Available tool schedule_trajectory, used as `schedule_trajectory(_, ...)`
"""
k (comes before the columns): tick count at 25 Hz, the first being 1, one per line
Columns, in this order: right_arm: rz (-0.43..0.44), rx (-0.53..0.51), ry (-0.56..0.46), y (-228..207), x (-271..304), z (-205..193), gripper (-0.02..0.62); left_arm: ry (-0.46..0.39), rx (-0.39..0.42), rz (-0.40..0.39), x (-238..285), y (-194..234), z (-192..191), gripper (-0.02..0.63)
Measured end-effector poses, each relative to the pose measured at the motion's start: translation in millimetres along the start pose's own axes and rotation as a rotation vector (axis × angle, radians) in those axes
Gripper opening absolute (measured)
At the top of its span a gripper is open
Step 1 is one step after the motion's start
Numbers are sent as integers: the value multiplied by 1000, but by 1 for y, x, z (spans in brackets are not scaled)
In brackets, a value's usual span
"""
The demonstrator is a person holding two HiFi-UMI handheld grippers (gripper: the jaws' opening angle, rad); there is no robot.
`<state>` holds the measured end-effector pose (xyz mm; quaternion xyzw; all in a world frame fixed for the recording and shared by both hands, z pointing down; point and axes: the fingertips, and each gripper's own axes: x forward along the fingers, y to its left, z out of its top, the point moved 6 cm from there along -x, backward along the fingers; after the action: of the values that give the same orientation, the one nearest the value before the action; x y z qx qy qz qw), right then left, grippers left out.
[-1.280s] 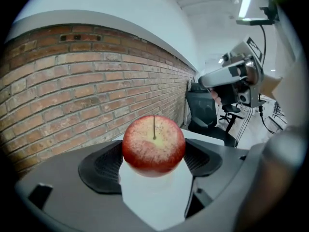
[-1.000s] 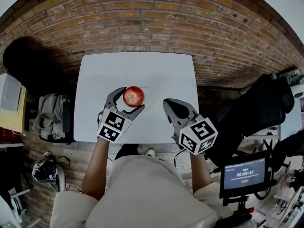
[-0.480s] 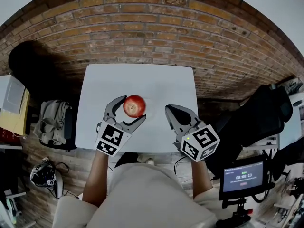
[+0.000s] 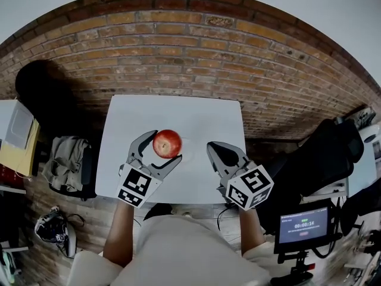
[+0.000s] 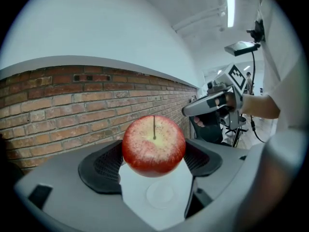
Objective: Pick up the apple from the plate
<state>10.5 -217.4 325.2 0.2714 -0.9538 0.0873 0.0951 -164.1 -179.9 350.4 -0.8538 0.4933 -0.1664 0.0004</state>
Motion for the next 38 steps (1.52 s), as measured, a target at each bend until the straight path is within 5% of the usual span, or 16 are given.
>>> schedule_trajectory(38,-20,-58,-9,7,-2,10,0,-62,27,22,-19,-3,19,396)
